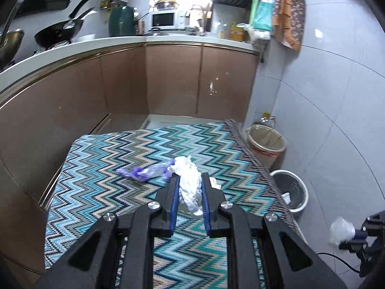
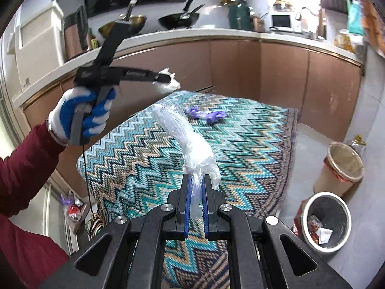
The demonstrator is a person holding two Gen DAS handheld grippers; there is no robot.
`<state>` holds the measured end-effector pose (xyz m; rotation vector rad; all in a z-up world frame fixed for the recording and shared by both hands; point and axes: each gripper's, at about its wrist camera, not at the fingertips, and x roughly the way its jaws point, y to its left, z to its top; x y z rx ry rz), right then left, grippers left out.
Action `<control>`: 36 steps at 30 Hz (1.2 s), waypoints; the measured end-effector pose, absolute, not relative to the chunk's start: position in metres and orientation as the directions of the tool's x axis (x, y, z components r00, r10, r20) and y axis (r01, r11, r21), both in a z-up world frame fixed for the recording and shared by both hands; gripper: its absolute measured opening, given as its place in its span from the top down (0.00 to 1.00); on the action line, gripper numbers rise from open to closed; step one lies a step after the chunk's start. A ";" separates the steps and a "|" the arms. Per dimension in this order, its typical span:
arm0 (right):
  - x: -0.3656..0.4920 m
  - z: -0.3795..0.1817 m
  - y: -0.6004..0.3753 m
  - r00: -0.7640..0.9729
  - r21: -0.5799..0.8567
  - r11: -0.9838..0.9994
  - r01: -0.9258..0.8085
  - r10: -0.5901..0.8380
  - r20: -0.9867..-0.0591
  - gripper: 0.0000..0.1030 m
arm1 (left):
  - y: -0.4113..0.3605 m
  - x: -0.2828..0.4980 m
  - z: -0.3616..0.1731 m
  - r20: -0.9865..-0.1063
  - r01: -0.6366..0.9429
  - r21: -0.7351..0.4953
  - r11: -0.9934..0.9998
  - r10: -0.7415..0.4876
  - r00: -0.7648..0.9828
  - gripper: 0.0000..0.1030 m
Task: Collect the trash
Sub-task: 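Carry the tissue and clear bag over the black-lined bin and open both tools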
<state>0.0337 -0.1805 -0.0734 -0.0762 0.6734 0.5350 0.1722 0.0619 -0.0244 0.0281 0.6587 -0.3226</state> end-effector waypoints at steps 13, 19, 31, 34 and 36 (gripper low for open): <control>0.023 -0.073 -0.290 0.768 0.171 0.947 -0.273 0.321 -0.554 0.92 | -0.085 0.155 -0.023 -0.624 0.506 -0.021 0.862 -0.407 0.667 0.85; 0.034 -0.082 -0.352 0.799 0.193 0.975 -0.109 0.202 -0.566 0.92 | -0.171 0.165 -0.045 -0.669 0.601 0.006 0.799 -0.443 0.597 0.85; 0.090 -0.132 -0.434 0.757 0.222 0.967 0.121 0.055 -0.651 0.92 | -0.305 0.232 -0.116 -0.774 0.663 0.007 0.748 -0.416 0.477 0.85; 0.111 -0.148 -0.448 0.736 0.219 0.963 0.160 0.032 -0.676 0.92 | -0.325 0.247 -0.131 -0.791 0.665 0.013 0.747 -0.399 0.464 0.85; 0.123 -0.157 -0.459 0.724 0.219 0.959 0.181 0.021 -0.689 0.92 | -0.337 0.254 -0.141 -0.800 0.663 0.023 0.748 -0.385 0.461 0.85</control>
